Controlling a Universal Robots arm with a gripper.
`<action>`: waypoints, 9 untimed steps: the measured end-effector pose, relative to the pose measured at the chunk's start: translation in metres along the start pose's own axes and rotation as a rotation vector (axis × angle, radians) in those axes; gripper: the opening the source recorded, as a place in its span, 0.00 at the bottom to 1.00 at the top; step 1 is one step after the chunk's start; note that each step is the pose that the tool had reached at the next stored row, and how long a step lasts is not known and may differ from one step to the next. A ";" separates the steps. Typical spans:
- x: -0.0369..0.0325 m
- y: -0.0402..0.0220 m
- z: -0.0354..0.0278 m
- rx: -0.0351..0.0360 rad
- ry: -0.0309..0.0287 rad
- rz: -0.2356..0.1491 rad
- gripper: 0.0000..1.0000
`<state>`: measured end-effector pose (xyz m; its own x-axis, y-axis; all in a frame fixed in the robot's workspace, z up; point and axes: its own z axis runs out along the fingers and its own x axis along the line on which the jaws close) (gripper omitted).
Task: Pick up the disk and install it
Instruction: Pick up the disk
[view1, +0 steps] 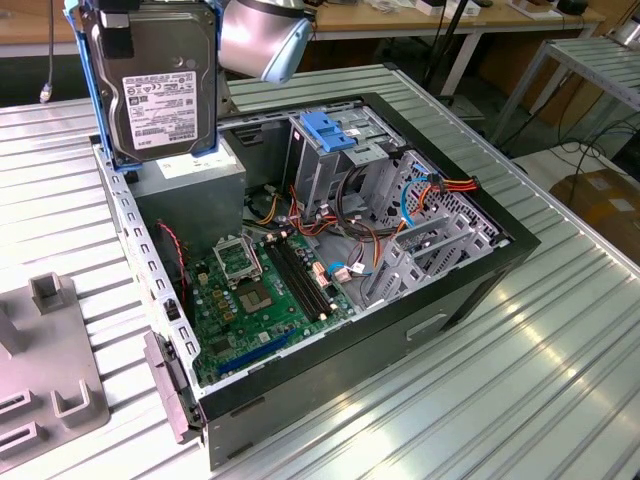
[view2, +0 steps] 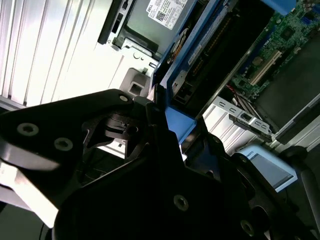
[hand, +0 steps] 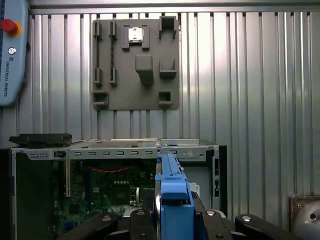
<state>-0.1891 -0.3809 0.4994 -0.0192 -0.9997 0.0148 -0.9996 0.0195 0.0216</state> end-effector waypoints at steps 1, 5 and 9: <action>0.0000 -0.0017 0.0000 0.0001 0.0010 0.000 0.37; -0.0001 -0.0068 0.0002 0.0002 0.0054 0.000 0.37; -0.0002 -0.0109 0.0004 0.0003 0.0107 0.000 0.37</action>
<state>-0.1782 -0.3809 0.4987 -0.0194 -0.9995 0.0255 -0.9996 0.0199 0.0213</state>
